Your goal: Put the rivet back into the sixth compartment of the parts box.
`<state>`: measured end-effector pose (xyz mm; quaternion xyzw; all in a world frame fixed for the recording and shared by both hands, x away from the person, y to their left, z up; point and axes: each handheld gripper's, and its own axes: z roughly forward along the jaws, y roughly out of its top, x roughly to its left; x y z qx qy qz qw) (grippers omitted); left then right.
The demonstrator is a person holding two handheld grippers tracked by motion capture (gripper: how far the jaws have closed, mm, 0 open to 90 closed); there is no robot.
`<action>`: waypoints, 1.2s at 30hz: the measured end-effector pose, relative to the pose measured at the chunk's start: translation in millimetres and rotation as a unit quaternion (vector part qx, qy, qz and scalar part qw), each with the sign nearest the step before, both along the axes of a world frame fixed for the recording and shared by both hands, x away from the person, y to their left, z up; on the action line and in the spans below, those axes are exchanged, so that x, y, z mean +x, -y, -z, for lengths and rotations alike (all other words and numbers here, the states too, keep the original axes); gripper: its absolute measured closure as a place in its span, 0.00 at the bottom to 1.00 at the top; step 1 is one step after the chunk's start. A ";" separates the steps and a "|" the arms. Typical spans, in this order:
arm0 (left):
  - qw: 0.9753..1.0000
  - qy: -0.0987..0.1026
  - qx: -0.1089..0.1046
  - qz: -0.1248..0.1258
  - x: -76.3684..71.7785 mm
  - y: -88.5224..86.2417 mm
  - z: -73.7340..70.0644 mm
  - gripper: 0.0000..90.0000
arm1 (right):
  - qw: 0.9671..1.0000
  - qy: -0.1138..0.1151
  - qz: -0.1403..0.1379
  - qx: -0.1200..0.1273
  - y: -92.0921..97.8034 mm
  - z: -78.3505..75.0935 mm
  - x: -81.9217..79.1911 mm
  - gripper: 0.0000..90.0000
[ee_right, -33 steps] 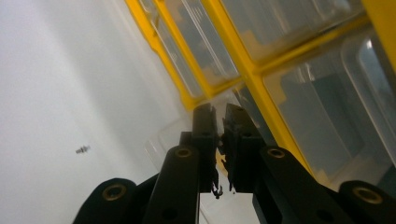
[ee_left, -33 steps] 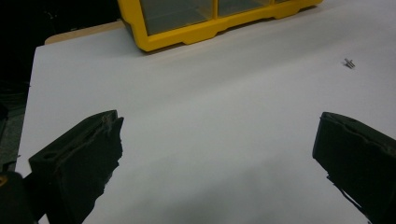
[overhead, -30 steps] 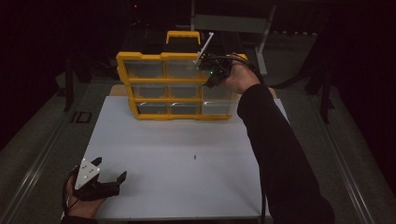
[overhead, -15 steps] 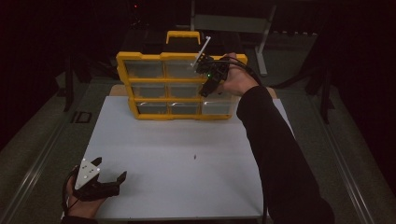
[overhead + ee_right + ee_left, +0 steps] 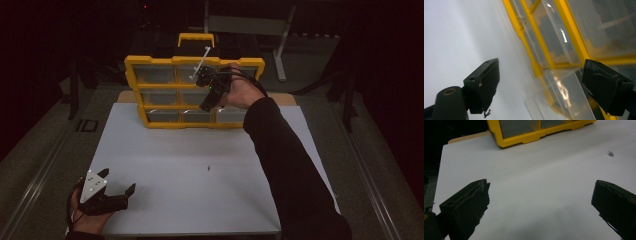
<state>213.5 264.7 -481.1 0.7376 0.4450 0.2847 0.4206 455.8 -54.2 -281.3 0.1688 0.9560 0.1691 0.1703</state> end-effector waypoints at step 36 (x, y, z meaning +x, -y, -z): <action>1.000 0.001 0.000 0.000 -0.1 -0.5 -0.3 0.02 | 0.992 -0.040 -0.109 -0.055 -66.6 66.4 -47.6 0.16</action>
